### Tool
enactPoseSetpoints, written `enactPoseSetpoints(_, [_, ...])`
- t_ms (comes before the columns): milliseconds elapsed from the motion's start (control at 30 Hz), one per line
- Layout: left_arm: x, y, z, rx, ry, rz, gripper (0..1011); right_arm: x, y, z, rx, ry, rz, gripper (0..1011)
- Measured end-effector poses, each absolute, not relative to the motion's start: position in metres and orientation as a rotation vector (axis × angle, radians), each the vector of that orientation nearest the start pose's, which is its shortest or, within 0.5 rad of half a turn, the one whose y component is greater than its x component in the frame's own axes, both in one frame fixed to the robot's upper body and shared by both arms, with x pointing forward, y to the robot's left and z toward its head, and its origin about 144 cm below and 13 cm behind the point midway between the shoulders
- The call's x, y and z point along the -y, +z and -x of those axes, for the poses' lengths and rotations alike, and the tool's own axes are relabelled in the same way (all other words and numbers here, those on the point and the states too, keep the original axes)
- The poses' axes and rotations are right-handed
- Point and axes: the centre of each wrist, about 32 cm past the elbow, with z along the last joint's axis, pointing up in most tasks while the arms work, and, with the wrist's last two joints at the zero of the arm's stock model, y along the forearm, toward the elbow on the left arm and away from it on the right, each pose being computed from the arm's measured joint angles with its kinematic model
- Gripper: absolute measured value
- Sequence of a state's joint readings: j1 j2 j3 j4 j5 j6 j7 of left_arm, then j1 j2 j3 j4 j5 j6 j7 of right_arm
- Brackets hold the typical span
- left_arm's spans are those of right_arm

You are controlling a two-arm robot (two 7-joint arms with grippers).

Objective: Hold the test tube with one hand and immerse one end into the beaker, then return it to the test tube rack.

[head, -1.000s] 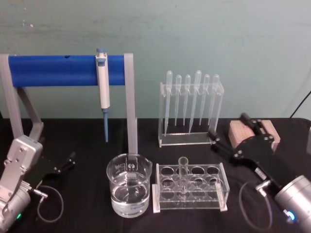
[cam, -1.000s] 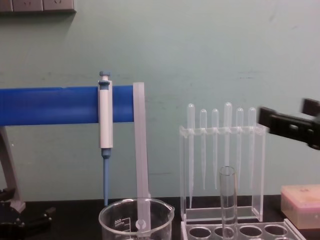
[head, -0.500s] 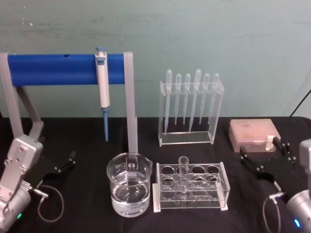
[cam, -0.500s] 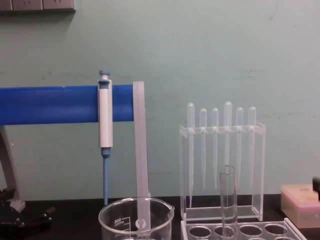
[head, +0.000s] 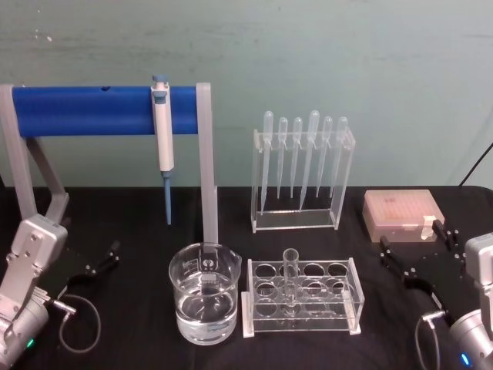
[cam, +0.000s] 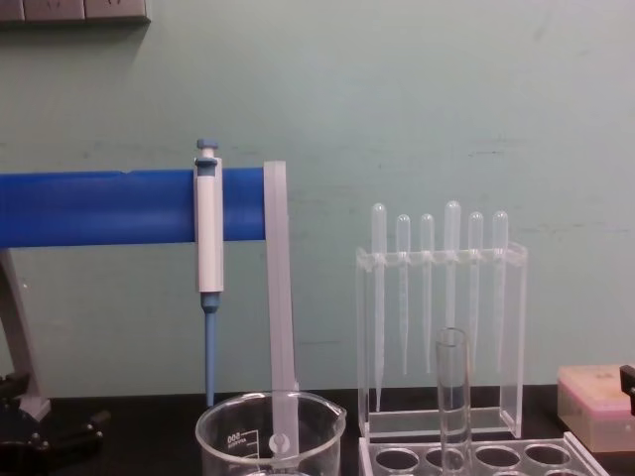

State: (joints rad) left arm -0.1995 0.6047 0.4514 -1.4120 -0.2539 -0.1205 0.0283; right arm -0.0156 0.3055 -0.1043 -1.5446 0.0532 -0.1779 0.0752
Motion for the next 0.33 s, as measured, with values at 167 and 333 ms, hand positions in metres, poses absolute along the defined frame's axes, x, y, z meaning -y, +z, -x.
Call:
enactPoseSetpoints(167, [-0.3097,1.1398,-0.4886,0.285,1.248,-0.304,1000,0.2869,1.1348,-0.4524,0.267,-1.362,0.109,1003])
enactPoseSetpoints(333, [-0.3097,1.1398,-0.4886,0.285,1.248,-0.304,1000,0.2869,1.1353,-0.4525,0.264,-1.361,0.108,1003])
